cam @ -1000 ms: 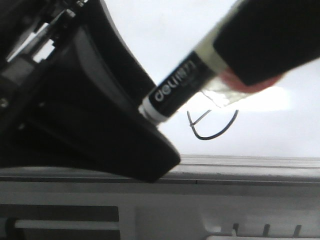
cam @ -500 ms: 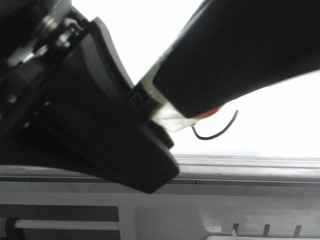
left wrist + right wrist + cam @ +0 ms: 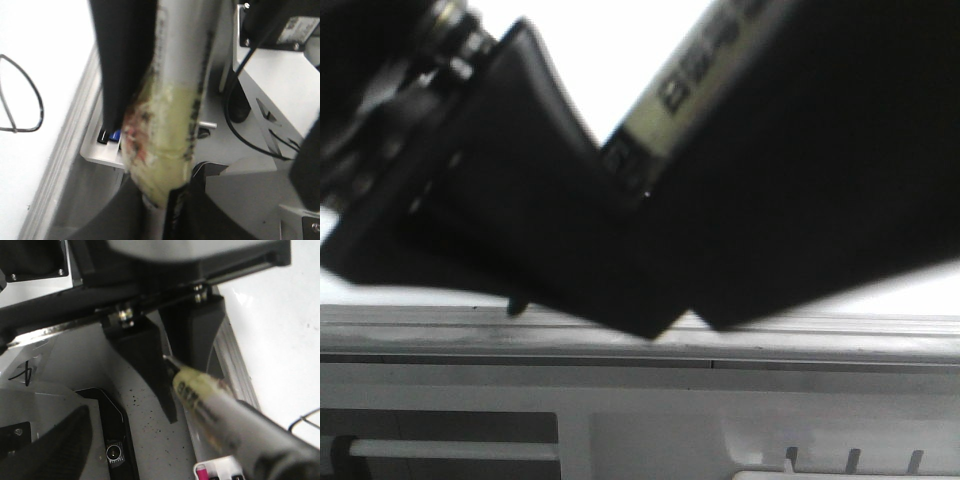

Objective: Write number 6 on whiteboard

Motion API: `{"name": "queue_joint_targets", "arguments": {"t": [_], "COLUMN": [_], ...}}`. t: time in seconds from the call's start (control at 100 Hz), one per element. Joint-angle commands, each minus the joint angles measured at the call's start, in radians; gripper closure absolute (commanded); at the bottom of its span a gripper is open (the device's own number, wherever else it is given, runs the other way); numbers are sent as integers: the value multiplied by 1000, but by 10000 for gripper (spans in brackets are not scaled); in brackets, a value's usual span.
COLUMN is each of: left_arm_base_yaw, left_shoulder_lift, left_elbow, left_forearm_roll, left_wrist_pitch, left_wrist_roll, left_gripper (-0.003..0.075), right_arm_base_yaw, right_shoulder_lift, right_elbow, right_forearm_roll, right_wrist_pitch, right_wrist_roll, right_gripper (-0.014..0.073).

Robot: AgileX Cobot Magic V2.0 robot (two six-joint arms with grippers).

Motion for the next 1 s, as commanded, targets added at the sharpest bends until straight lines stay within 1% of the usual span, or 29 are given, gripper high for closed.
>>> {"name": "queue_joint_targets", "arguments": {"t": [0.0, 0.05, 0.1, 0.13, 0.15, 0.18, 0.19, 0.2, 0.22, 0.23, 0.24, 0.25, 0.27, 0.33, 0.43, 0.53, 0.68, 0.81, 0.99], "left_arm_base_yaw": [27, 46, 59, 59, 59, 59, 56, 53, 51, 51, 47, 45, 39, 24, -5, -18, -18, -18, -18], "left_shoulder_lift": [-26, -26, -26, -26, -26, -26, -26, -24, -21, -21, -19, -17, -12, 5, 43, 89, 153, 196, 205], "left_elbow": [-13, 10, 39, 62, 77, 91, 99, 107, 118, 118, 123, 129, 135, 143, 142, 134, 125, 119, 119], "left_forearm_roll": [-72, -122, -198, -254, -285, -328, -351, -362, -393, -402, -419, -426, -444, -472, -497, -555, -634, -653, -718], "left_wrist_pitch": [-97, -145, -211, -270, -311, -353, -379, -404, -439, -439, -460, -482, -510, -581, -704, -794, -843, -890, -903], "left_wrist_roll": [-90, -123, -131, -131, -131, -131, -131, -131, -131, -131, -131, -131, -131, -131, -131, -137, -137, -137, -137], "left_gripper": [739, 739, 739, 739, 739, 739, 739, 739, 739, 739, 739, 739, 739, 739, 739, 739, 739, 739, 738], "right_arm_base_yaw": [-38, -66, -96, -111, -120, -132, -134, -139, -146, -146, -149, -151, -154, -158, -158, -158, -158, -158, -158], "right_shoulder_lift": [-71, -107, -159, -186, -206, -232, -239, -251, -270, -276, -288, -294, -310, -347, -388, -398, -398, -398, -398], "right_elbow": [-32, -32, -32, -32, -32, -32, -32, -32, -32, -32, -32, -32, -32, -32, -27, -16, -4, -2, -2], "right_forearm_roll": [-4, -12, -12, -14, -14, -14, -14, -14, -16, -16, -19, -19, -26, -41, -44, -44, -44, -44, -44], "right_wrist_pitch": [8, 25, 32, 32, 32, 32, 32, 32, 32, 32, 32, 32, 29, 31, 33, 41, 43, 41, 39], "right_wrist_roll": [38, 55, 68, 70, 75, 84, 86, 86, 86, 86, 86, 86, 86, 88, 101, 117, 143, 145, 160], "right_gripper": [48, 99, 185, 266, 302, 405, 426, 470, 515, 561, 585, 629, 663, 648, 648, 648, 648, 648, 648]}}
